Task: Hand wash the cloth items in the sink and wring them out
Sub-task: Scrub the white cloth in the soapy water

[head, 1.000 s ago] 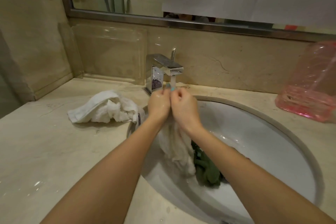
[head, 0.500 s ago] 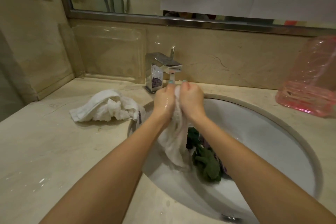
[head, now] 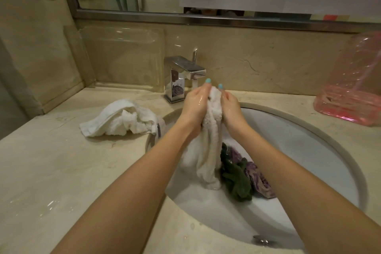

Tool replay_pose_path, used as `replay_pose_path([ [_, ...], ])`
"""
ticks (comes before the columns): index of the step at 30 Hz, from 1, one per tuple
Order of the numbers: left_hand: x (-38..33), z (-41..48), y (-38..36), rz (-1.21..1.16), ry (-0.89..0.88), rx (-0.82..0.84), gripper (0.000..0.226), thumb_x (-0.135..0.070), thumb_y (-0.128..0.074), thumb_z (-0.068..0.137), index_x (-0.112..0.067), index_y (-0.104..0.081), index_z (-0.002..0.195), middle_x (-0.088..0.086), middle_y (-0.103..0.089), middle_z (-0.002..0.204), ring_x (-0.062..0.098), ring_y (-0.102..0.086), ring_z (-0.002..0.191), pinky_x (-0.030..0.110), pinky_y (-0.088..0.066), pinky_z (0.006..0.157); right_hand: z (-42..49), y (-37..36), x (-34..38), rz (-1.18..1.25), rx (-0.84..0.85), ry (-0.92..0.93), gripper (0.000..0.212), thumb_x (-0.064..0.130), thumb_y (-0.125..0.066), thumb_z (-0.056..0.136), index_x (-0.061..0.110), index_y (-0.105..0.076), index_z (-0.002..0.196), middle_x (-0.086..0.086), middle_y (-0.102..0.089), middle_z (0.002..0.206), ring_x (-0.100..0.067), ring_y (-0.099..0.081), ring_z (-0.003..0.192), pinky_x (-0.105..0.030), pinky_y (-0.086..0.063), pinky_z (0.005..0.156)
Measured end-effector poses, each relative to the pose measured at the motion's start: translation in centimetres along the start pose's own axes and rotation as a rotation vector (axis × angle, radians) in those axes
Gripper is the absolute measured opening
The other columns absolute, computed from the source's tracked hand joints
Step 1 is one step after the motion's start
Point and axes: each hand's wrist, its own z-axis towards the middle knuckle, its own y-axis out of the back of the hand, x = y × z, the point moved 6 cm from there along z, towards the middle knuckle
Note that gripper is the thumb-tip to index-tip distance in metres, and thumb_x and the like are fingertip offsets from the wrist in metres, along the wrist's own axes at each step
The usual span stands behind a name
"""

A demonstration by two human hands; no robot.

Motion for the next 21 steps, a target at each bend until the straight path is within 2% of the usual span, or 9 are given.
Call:
replay_pose_path([
  [2,-0.1,0.2,0.6,-0.12,0.039,-0.038,0.031,-0.034,-0.049,0.101,-0.01,-0.064,0.09,0.012,-0.07,0.083,0.024,-0.071,0.081,0.037,-0.058,0.081,-0.8,-1.1,-2.1,0.116,0.314,-0.162,0.057,0.063,-0.022,0.097,0.026,-0.065,0.104,-0.006,-0.07,0.109,-0.024,-0.064,0.108,-0.037,-0.05,0.094],
  [5,-0.1,0.6,2.4,-0.161,0.017,-0.114,0.025,-0.03,-0.052,0.1,-0.013,-0.059,0.082,0.007,-0.061,0.076,0.023,-0.063,0.077,0.042,-0.051,0.085,-2.5,-1.2,-6.0,-0.007,0.72,-0.472,0.083,0.078,-0.028,0.084,0.017,-0.05,0.136,-0.017,-0.054,0.138,-0.034,-0.051,0.127,-0.048,-0.043,0.105],
  [7,-0.1,0.7,2.7,-0.125,-0.028,-0.111,0.025,-0.027,-0.053,0.1,-0.015,-0.053,0.078,0.004,-0.053,0.071,0.019,-0.057,0.072,0.039,-0.047,0.077,-3.0,-0.1,-6.9,-0.071,0.831,-0.54,0.076,0.068,-0.042,0.086,0.02,-0.038,0.145,-0.008,-0.049,0.144,-0.029,-0.047,0.131,-0.054,-0.035,0.111],
  [9,-0.2,0.7,2.9,-0.101,-0.074,-0.106,0.025,-0.026,-0.055,0.098,-0.016,-0.047,0.077,0.003,-0.048,0.07,0.02,-0.051,0.071,0.038,-0.041,0.074,-3.0,0.6,-6.3,-0.079,0.889,-0.525,0.063,0.049,-0.054,0.088,0.019,-0.041,0.142,-0.004,-0.052,0.141,-0.025,-0.05,0.129,-0.053,-0.036,0.111],
  [11,-0.1,0.9,3.2,-0.019,-0.098,-0.116,0.024,-0.032,-0.058,0.092,-0.013,-0.048,0.084,0.01,-0.05,0.076,0.025,-0.052,0.077,0.04,-0.042,0.075,-2.7,1.0,-5.4,-0.11,0.861,-0.483,0.047,0.028,-0.062,0.089,0.01,-0.051,0.131,-0.007,-0.062,0.129,-0.024,-0.06,0.118,-0.047,-0.046,0.103],
  [13,0.5,1.3,3.8,0.168,-0.067,-0.132,0.03,-0.036,-0.056,0.088,-0.008,-0.055,0.097,0.018,-0.061,0.095,0.032,-0.061,0.093,0.045,-0.048,0.083,-2.0,1.4,-4.8,-0.1,0.786,-0.421,0.037,0.018,-0.064,0.089,0.006,-0.058,0.124,-0.01,-0.068,0.119,-0.023,-0.066,0.106,-0.042,-0.053,0.092],
  [17,2.8,1.8,5.5,0.557,0.095,-0.093,0.038,-0.026,-0.052,0.097,-0.002,-0.047,0.126,0.014,-0.06,0.117,0.035,-0.06,0.111,0.047,-0.051,0.094,-0.5,2.5,-3.0,-0.126,0.528,-0.201,0.034,0.029,-0.065,0.091,0.003,-0.065,0.113,-0.016,-0.071,0.104,-0.024,-0.068,0.089,-0.04,-0.053,0.088],
  [19,3.5,1.1,5.3,0.641,0.142,0.016,0.072,-0.047,-0.055,0.095,-0.002,-0.026,0.144,0.009,-0.053,0.134,0.029,-0.056,0.12,0.043,-0.047,0.102,-0.3,1.9,-1.6,-0.19,0.454,-0.12,0.041,0.041,-0.054,0.096,0.003,-0.066,0.107,-0.012,-0.071,0.1,-0.02,-0.067,0.088,-0.033,-0.051,0.085],
  [21,3.3,0.6,4.2,0.689,0.067,0.177,0.079,-0.059,-0.05,0.092,-0.007,-0.026,0.148,-0.001,-0.05,0.137,0.018,-0.051,0.123,0.028,-0.043,0.101,0.1,1.3,-0.2,-0.205,0.37,-0.067,0.04,0.042,-0.041,0.102,0.008,-0.063,0.099,-0.007,-0.067,0.099,-0.018,-0.063,0.092,-0.03,-0.047,0.087],
])
